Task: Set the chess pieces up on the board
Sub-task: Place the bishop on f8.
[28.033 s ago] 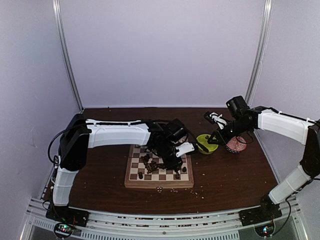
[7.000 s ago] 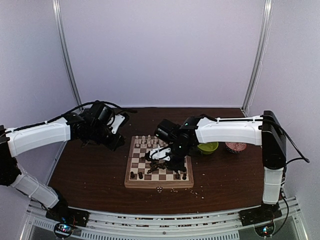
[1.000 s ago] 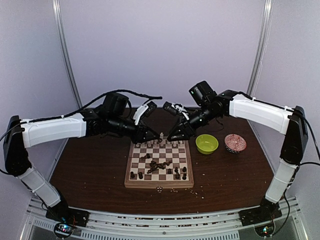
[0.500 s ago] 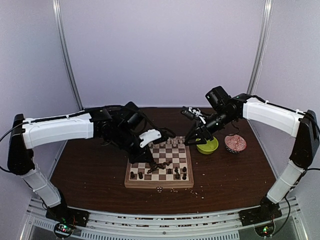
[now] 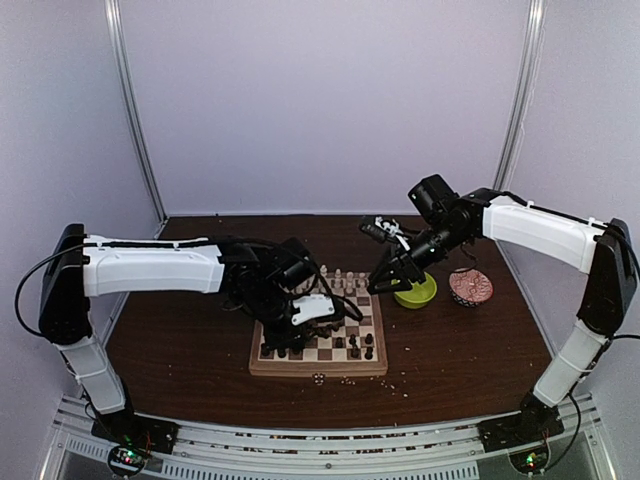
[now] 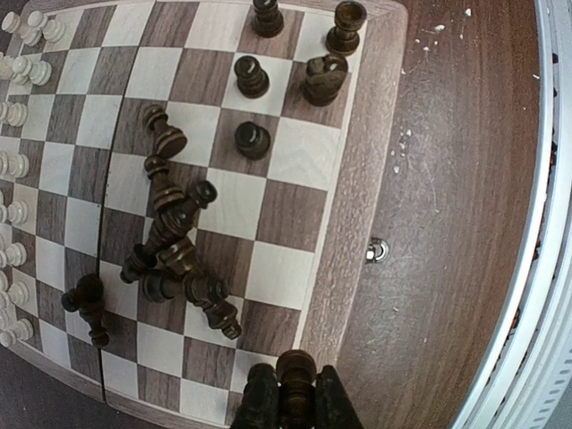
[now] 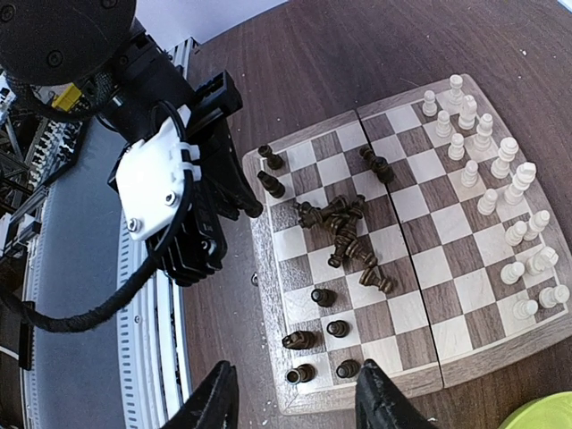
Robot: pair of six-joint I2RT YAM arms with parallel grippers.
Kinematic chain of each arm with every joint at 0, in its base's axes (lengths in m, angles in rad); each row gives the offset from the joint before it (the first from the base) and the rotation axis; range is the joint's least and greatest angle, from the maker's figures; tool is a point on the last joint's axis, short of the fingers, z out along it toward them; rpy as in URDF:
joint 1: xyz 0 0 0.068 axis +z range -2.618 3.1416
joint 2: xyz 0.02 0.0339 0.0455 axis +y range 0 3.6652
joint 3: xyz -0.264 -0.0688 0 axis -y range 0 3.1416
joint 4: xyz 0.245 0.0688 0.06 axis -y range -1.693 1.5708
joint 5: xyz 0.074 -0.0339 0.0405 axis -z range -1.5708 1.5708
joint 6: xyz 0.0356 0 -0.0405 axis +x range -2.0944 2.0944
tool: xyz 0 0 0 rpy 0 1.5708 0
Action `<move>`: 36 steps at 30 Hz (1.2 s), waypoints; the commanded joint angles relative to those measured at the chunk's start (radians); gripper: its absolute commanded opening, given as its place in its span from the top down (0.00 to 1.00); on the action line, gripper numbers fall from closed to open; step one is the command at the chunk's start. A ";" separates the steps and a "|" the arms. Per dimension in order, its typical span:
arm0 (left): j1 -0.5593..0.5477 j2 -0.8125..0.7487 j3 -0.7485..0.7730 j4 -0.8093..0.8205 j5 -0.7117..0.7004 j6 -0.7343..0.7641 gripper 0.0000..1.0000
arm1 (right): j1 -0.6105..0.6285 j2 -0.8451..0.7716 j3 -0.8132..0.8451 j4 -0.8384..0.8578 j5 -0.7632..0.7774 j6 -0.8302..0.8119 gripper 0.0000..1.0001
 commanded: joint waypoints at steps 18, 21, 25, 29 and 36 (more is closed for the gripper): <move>-0.003 0.069 -0.002 0.072 -0.028 0.030 0.87 | -0.004 0.028 0.025 -0.027 -0.003 -0.019 0.55; -0.004 0.072 -0.007 0.072 -0.028 0.034 0.87 | -0.005 0.029 0.026 -0.029 -0.005 -0.021 0.55; -0.003 0.075 -0.017 0.073 -0.031 0.035 0.87 | -0.004 0.032 0.026 -0.031 -0.005 -0.023 0.55; -0.003 0.079 -0.025 0.074 -0.052 0.031 0.87 | -0.005 0.035 0.028 -0.032 -0.006 -0.022 0.55; -0.003 0.093 -0.026 0.078 -0.054 0.027 0.86 | -0.004 0.041 0.028 -0.034 -0.008 -0.024 0.55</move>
